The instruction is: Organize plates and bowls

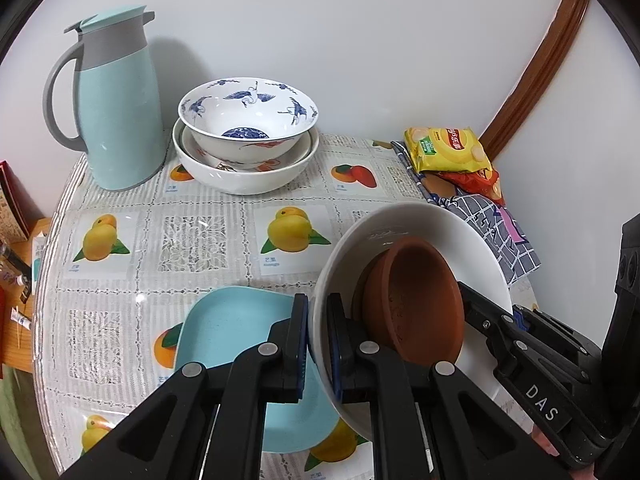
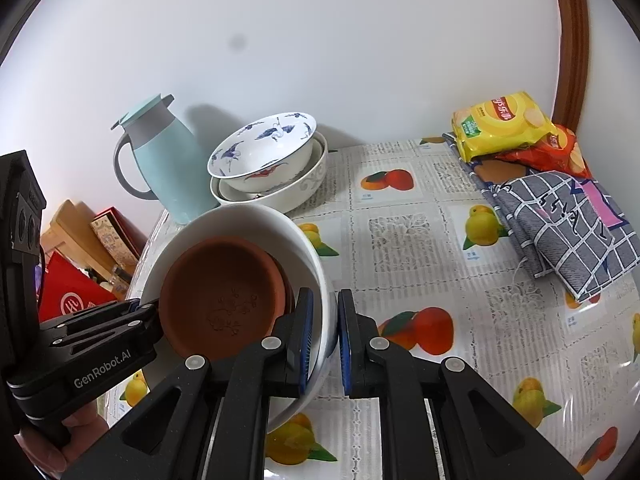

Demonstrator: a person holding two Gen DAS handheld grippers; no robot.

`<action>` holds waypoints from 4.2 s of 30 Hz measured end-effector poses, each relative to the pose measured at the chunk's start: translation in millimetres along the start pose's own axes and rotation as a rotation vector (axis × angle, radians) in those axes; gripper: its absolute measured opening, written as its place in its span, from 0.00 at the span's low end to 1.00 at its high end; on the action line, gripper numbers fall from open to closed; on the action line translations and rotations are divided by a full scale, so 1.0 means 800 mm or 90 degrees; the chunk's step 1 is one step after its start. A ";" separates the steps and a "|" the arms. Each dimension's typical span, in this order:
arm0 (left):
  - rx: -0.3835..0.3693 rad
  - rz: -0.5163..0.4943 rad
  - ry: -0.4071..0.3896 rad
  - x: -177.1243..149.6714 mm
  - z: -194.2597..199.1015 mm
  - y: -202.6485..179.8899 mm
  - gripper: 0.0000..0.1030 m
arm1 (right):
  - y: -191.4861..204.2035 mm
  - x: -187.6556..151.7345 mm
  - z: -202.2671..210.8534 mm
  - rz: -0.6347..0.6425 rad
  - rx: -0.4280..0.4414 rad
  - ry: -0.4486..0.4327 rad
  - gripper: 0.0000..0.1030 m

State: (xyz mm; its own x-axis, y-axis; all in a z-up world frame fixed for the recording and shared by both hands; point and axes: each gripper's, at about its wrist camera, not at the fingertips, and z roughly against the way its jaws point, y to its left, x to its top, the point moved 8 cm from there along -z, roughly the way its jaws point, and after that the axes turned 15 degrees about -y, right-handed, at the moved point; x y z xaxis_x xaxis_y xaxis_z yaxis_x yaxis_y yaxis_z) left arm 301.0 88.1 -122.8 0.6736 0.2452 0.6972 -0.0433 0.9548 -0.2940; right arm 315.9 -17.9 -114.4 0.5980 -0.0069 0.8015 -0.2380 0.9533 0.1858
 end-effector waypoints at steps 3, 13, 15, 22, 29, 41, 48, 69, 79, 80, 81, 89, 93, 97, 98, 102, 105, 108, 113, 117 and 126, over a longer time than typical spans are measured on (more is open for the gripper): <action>0.003 0.002 -0.001 0.002 0.001 0.005 0.09 | 0.006 -0.001 -0.002 0.004 0.002 0.000 0.12; 0.012 0.012 -0.004 0.006 0.006 0.023 0.09 | 0.025 0.000 -0.009 0.020 0.009 0.001 0.12; 0.014 0.013 -0.004 0.006 0.007 0.026 0.09 | 0.028 -0.001 -0.010 0.021 0.011 0.001 0.12; 0.022 0.018 -0.005 0.007 0.009 0.036 0.09 | 0.036 -0.004 -0.015 0.024 0.019 0.005 0.12; 0.028 0.027 -0.003 0.002 0.011 0.050 0.09 | 0.047 -0.011 -0.022 0.031 0.025 0.010 0.12; 0.042 0.037 -0.002 -0.005 0.019 0.075 0.09 | 0.070 -0.023 -0.030 0.042 0.038 0.023 0.11; 0.044 0.048 0.002 -0.011 0.018 0.086 0.09 | 0.078 -0.032 -0.035 0.046 0.039 0.031 0.11; 0.054 0.060 0.036 -0.036 0.000 0.113 0.09 | 0.086 -0.066 -0.061 0.048 0.041 0.073 0.11; 0.052 0.061 0.064 -0.058 -0.022 0.113 0.09 | 0.074 -0.090 -0.073 0.045 0.033 0.102 0.11; 0.051 0.060 0.067 -0.060 -0.023 0.113 0.09 | 0.072 -0.094 -0.075 0.044 0.031 0.106 0.11; 0.050 0.060 0.071 -0.064 -0.027 0.112 0.09 | 0.069 -0.097 -0.077 0.045 0.029 0.110 0.11; 0.037 0.061 0.080 -0.078 -0.041 0.111 0.11 | 0.058 -0.116 -0.087 0.040 0.032 0.125 0.12; 0.029 0.061 0.079 -0.078 -0.041 0.112 0.11 | 0.058 -0.116 -0.089 0.038 0.037 0.126 0.12; 0.033 0.051 0.079 -0.077 -0.042 0.113 0.14 | 0.057 -0.115 -0.089 0.045 0.034 0.127 0.14; 0.033 0.050 0.077 -0.077 -0.041 0.113 0.14 | 0.056 -0.115 -0.089 0.050 0.035 0.127 0.15; 0.044 0.039 0.078 -0.077 -0.041 0.112 0.16 | 0.056 -0.116 -0.089 0.047 0.040 0.140 0.15; 0.047 0.033 0.083 -0.077 -0.041 0.114 0.19 | 0.056 -0.113 -0.086 0.054 0.038 0.138 0.16; 0.050 0.031 0.086 -0.077 -0.040 0.114 0.19 | 0.054 -0.107 -0.080 0.060 0.036 0.129 0.17; 0.058 0.017 0.079 -0.073 -0.029 0.111 0.19 | 0.051 -0.104 -0.070 0.067 0.030 0.123 0.23; 0.061 0.012 0.066 -0.068 -0.016 0.110 0.32 | 0.051 -0.107 -0.061 0.066 0.035 0.123 0.23; 0.073 0.013 0.024 -0.066 0.036 0.107 0.43 | 0.055 -0.105 -0.011 0.090 0.011 0.085 0.28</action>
State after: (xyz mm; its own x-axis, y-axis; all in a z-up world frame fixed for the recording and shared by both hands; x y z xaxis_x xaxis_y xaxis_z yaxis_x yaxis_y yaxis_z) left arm 240.7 161.6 -165.9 0.6993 0.2598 0.6659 -0.1390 0.9632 -0.2298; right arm 261.9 27.3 -178.7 0.6535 0.1673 0.7382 -0.3386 0.9368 0.0874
